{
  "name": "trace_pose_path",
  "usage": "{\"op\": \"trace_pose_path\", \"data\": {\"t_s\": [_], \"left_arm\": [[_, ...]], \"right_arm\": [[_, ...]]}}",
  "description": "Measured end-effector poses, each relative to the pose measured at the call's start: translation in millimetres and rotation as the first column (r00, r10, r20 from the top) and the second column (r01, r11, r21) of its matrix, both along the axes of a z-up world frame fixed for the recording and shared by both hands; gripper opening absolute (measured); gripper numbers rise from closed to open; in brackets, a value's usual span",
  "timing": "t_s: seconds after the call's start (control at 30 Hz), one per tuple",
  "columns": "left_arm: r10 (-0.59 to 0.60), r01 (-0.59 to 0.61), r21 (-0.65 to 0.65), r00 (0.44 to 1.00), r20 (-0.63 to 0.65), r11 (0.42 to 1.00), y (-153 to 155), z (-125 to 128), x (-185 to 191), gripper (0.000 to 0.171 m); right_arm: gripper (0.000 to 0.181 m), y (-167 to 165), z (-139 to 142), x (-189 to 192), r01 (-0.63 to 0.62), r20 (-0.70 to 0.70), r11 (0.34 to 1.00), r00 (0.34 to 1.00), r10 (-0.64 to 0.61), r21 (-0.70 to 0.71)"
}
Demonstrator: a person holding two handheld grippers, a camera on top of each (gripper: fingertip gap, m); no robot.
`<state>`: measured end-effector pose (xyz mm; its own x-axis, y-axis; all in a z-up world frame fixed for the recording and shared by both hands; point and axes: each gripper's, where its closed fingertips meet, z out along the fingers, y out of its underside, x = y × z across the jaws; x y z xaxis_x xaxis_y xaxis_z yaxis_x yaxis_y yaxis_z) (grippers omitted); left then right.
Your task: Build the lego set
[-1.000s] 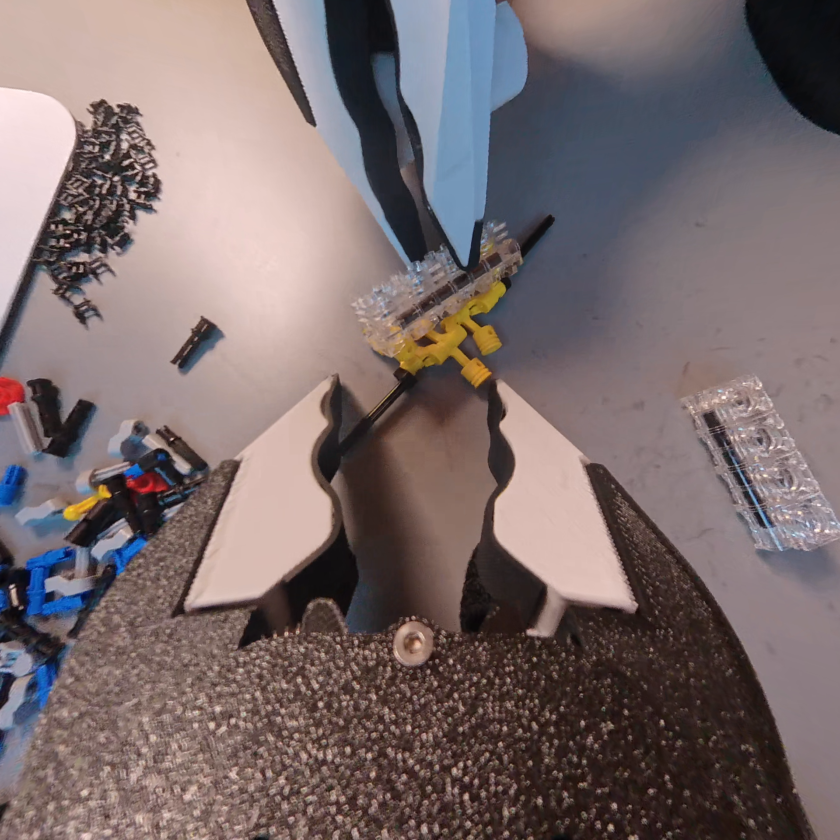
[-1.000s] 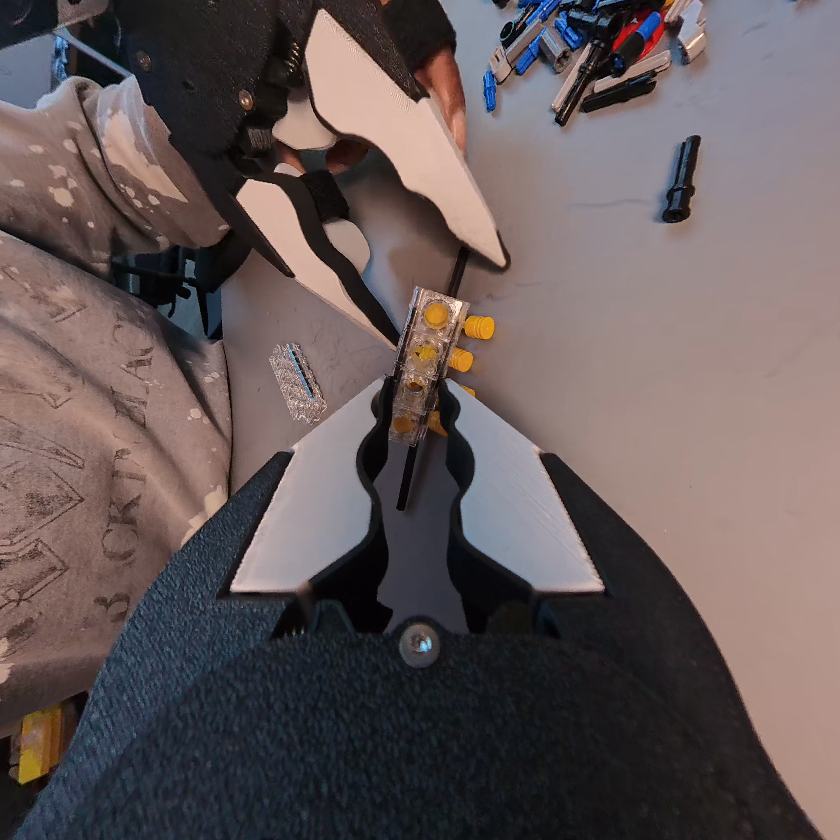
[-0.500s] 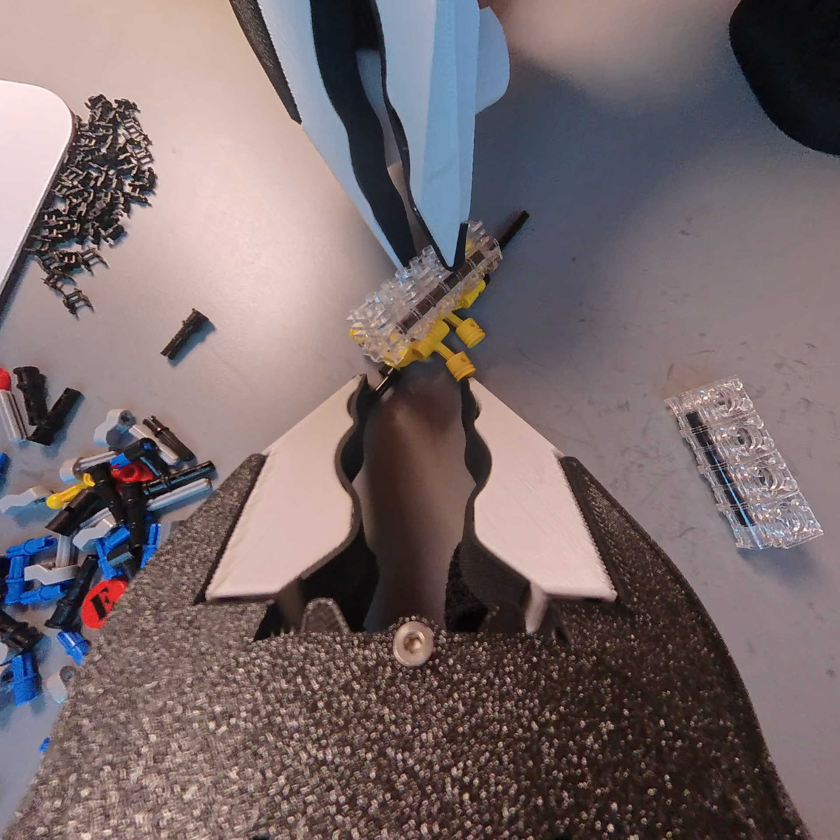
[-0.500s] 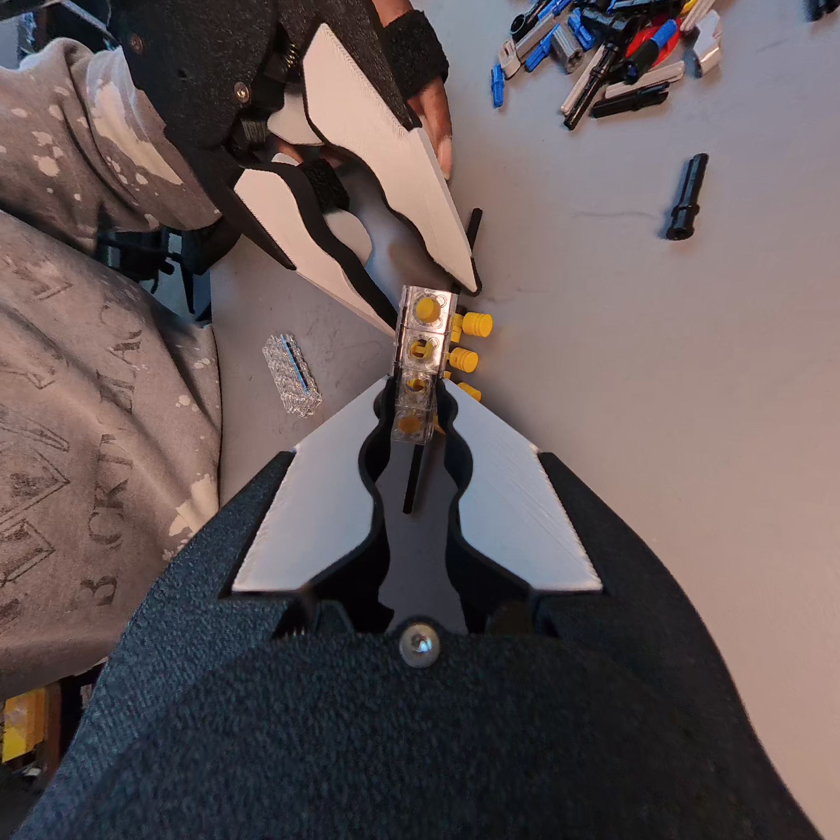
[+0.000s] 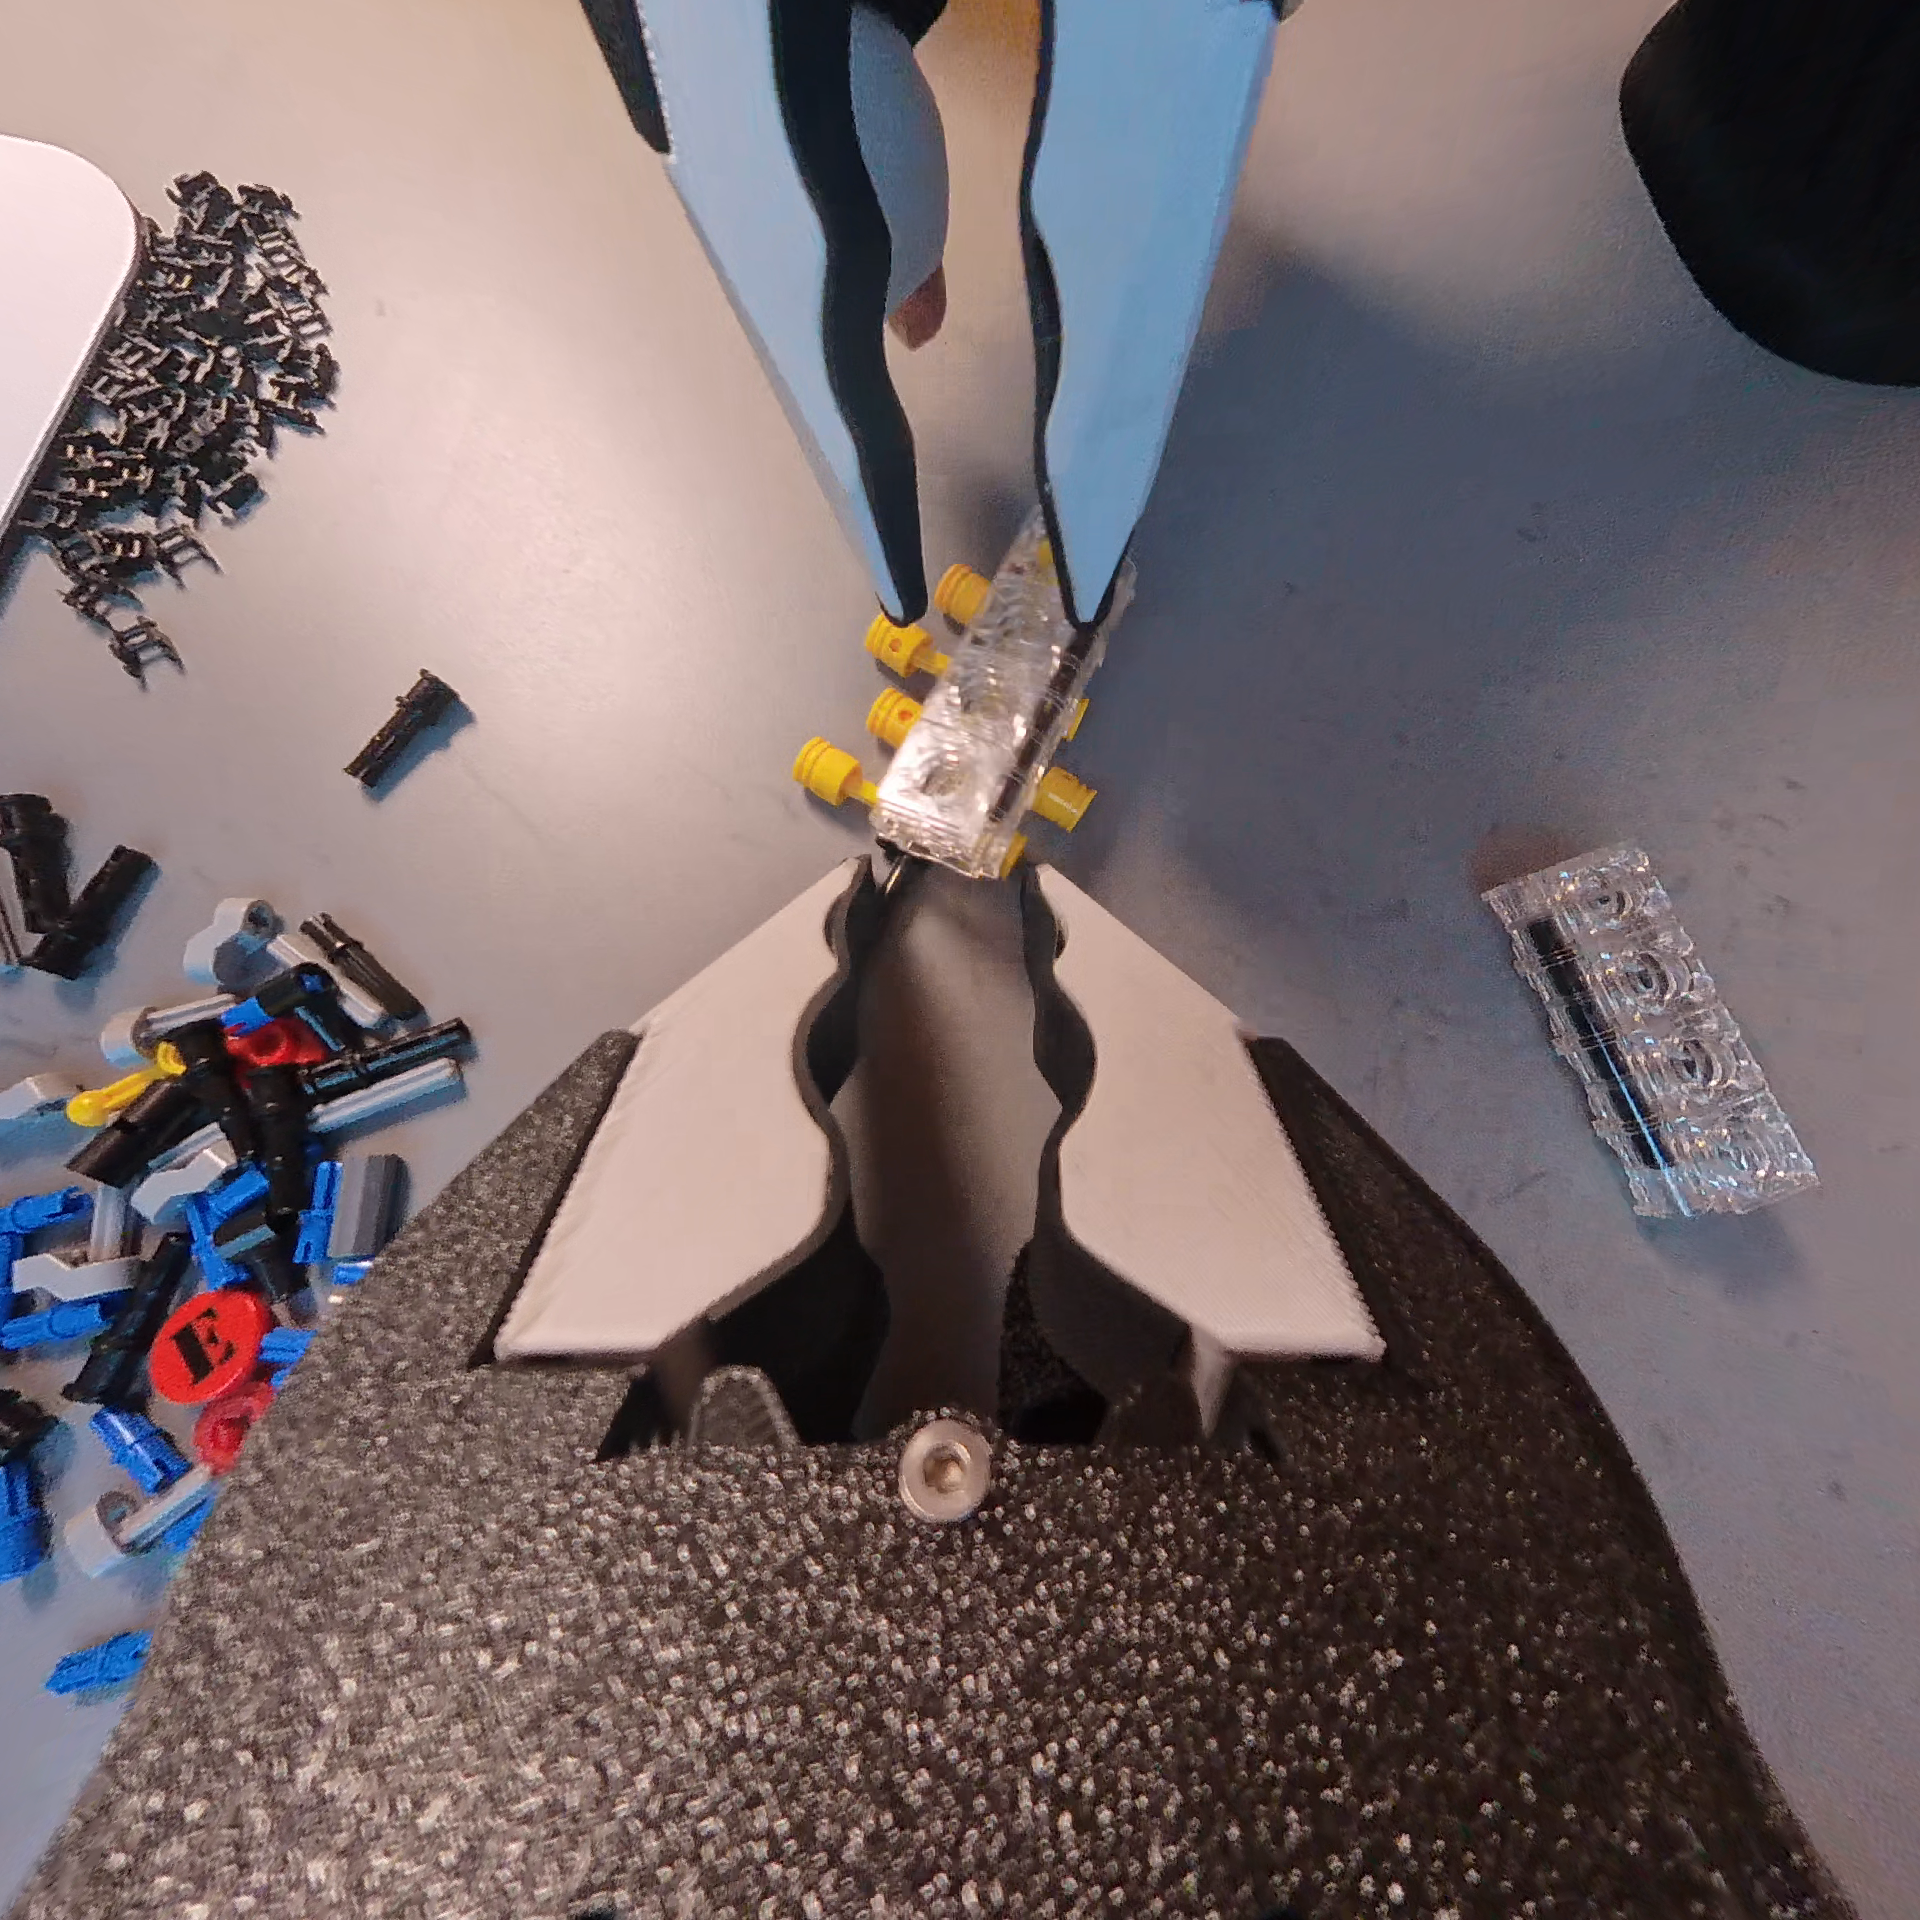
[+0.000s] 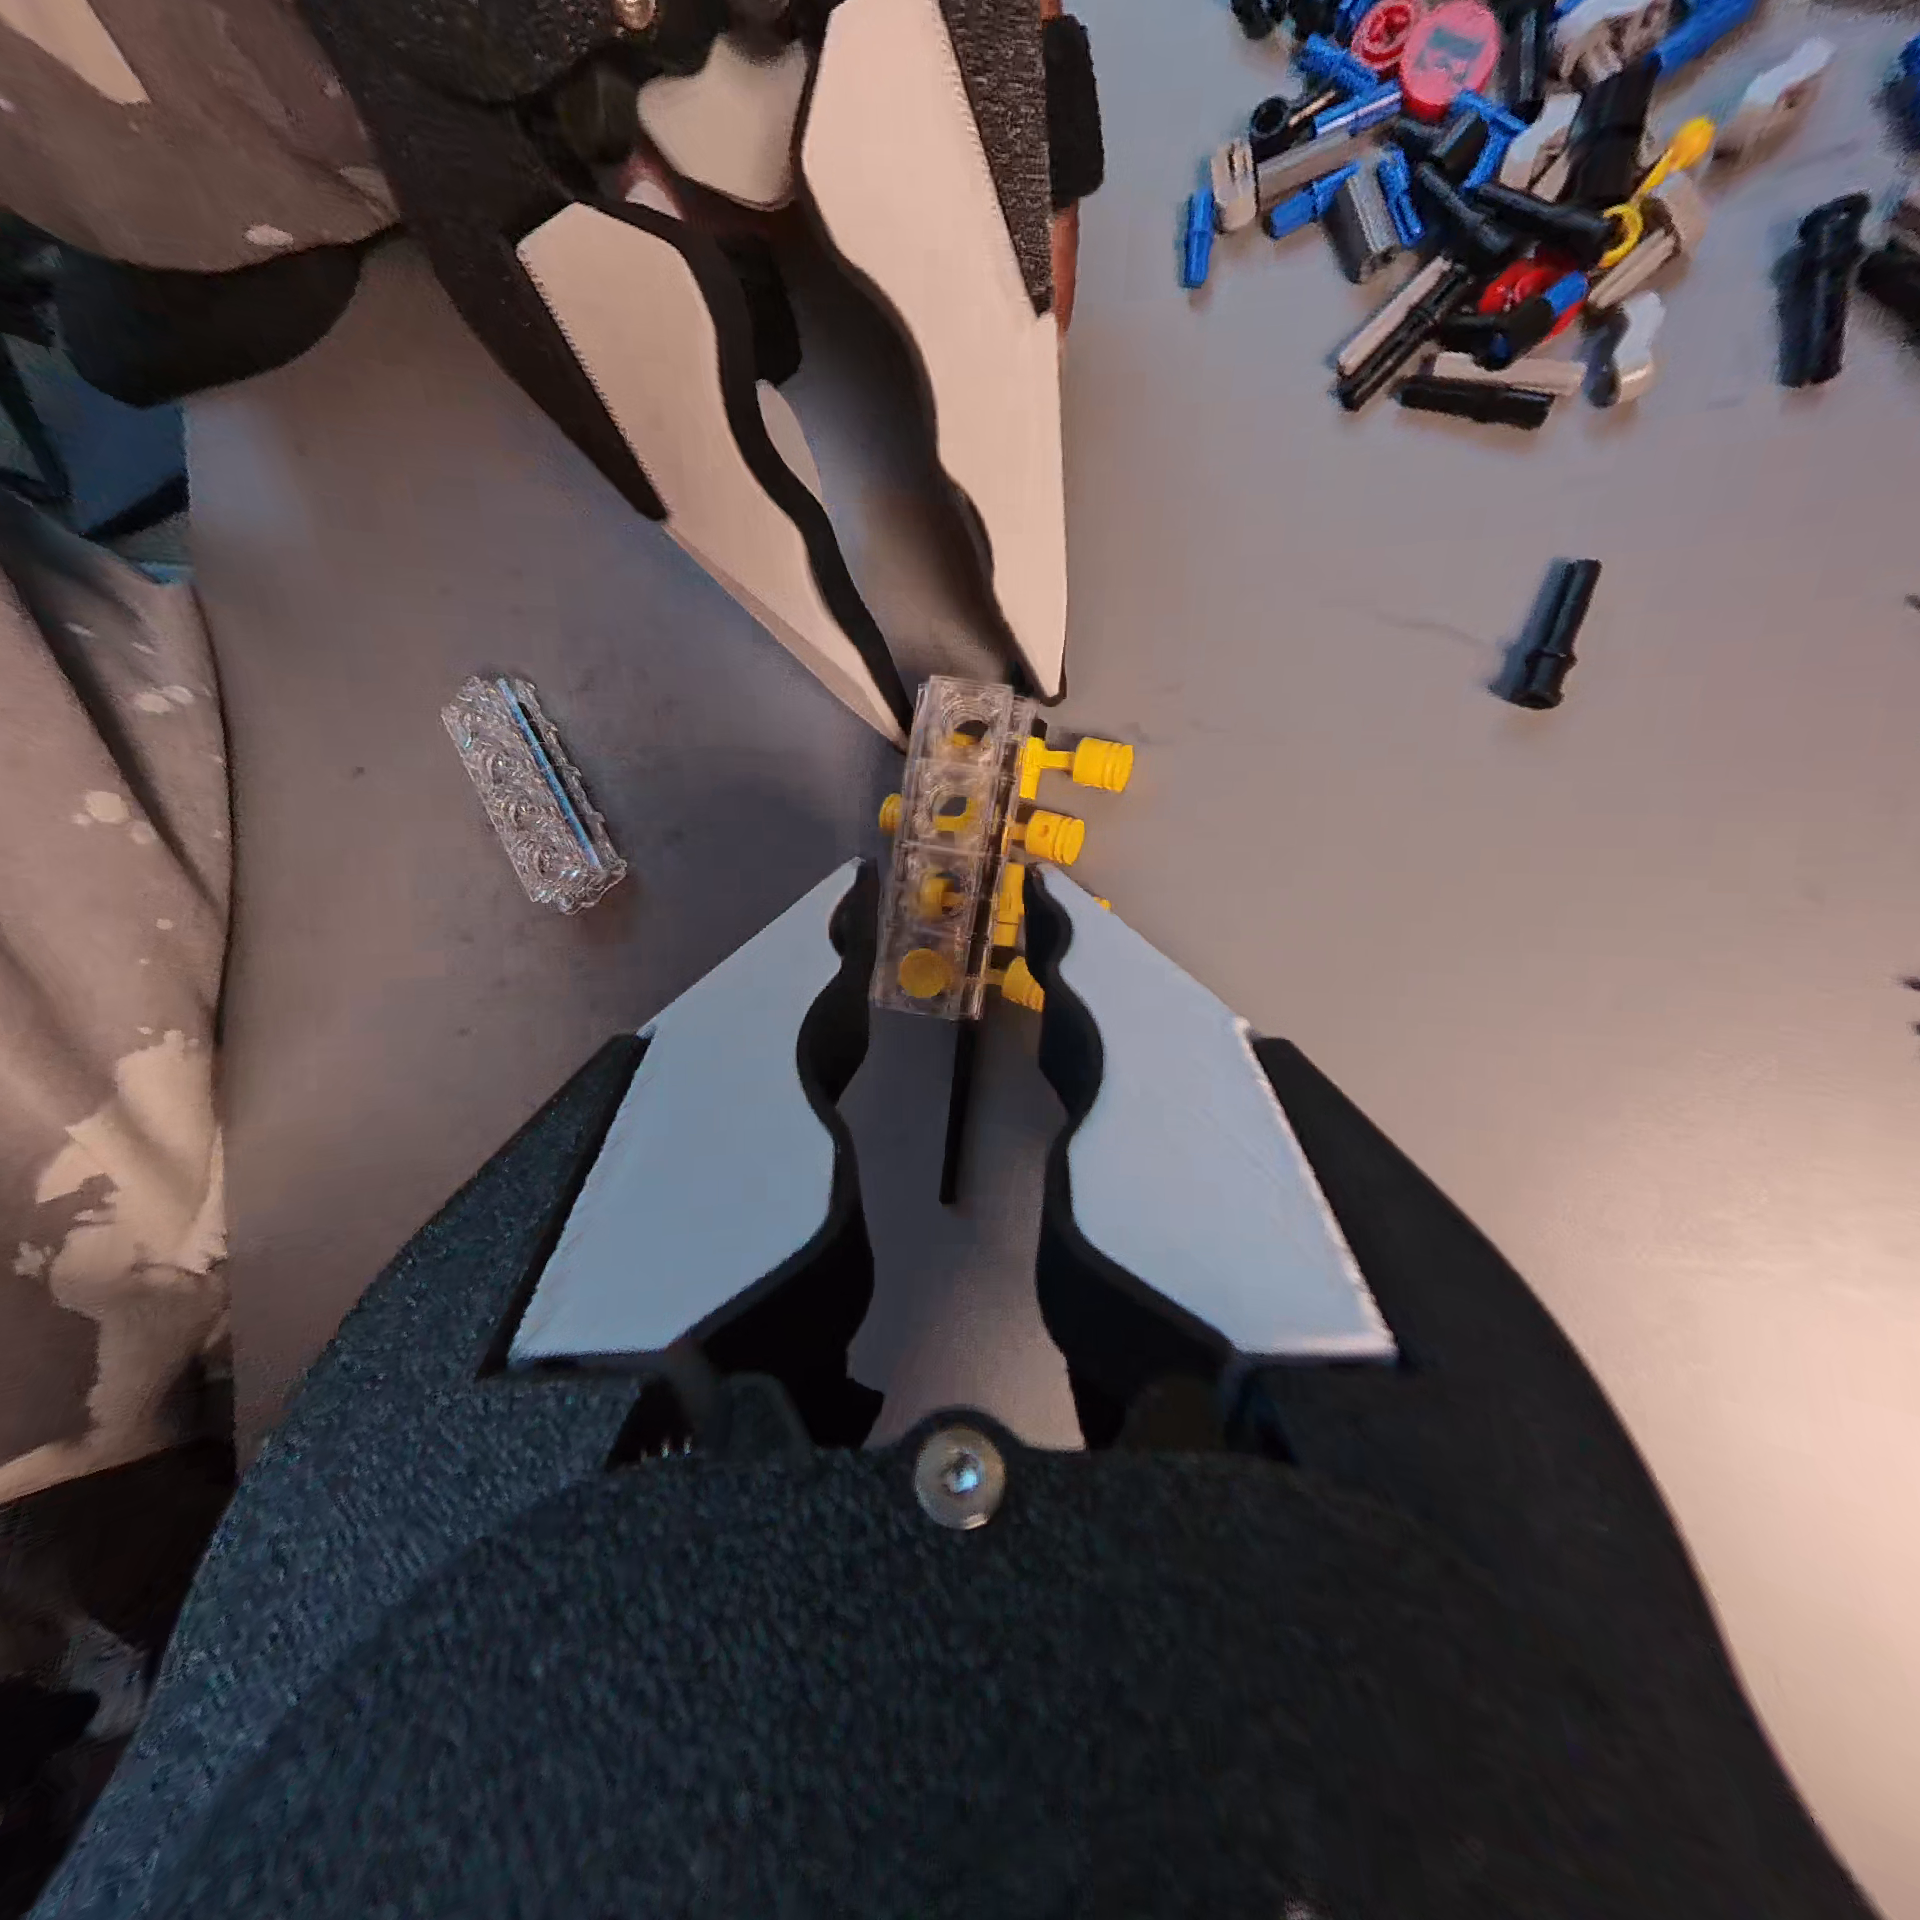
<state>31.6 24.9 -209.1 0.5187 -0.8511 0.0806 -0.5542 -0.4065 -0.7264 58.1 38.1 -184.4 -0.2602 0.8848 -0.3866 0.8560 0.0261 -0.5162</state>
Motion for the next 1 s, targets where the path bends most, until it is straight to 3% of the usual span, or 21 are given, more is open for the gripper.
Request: {"op": "trace_pose_path", "data": {"t_s": [0.17,0.37,0.43,0.73,1.0], "left_arm": [[-0.001,0.001,0.006,1.0,0.001,1.0,-1,3,-6,0.028],[0.005,-0.005,0.017,1.0,0.0,1.0,-2,6,-10,0.032],[0.014,-0.014,0.008,1.0,-0.025,1.0,-1,0,-12,0.033],[-0.037,0.036,-0.023,0.997,-0.07,0.999,-17,-1,-11,0.006],[-0.053,0.051,-0.041,0.998,-0.043,0.998,-42,-1,-4,0.005]], "right_arm": [[0.034,-1,-4,2,-0.033,-0.019,0.975,0.999,0.038,0.218],[0.035,-16,-15,7,-0.047,-0.049,0.934,0.996,0.069,0.353],[0.026,-16,-20,9,-0.043,-0.056,0.914,0.996,0.071,0.404],[0.025,-36,-19,20,-0.081,-0.12,0.888,0.981,0.15,0.454],[0.025,-55,-18,28,-0.1,-0.176,0.893,0.965,0.194,0.438]]}}
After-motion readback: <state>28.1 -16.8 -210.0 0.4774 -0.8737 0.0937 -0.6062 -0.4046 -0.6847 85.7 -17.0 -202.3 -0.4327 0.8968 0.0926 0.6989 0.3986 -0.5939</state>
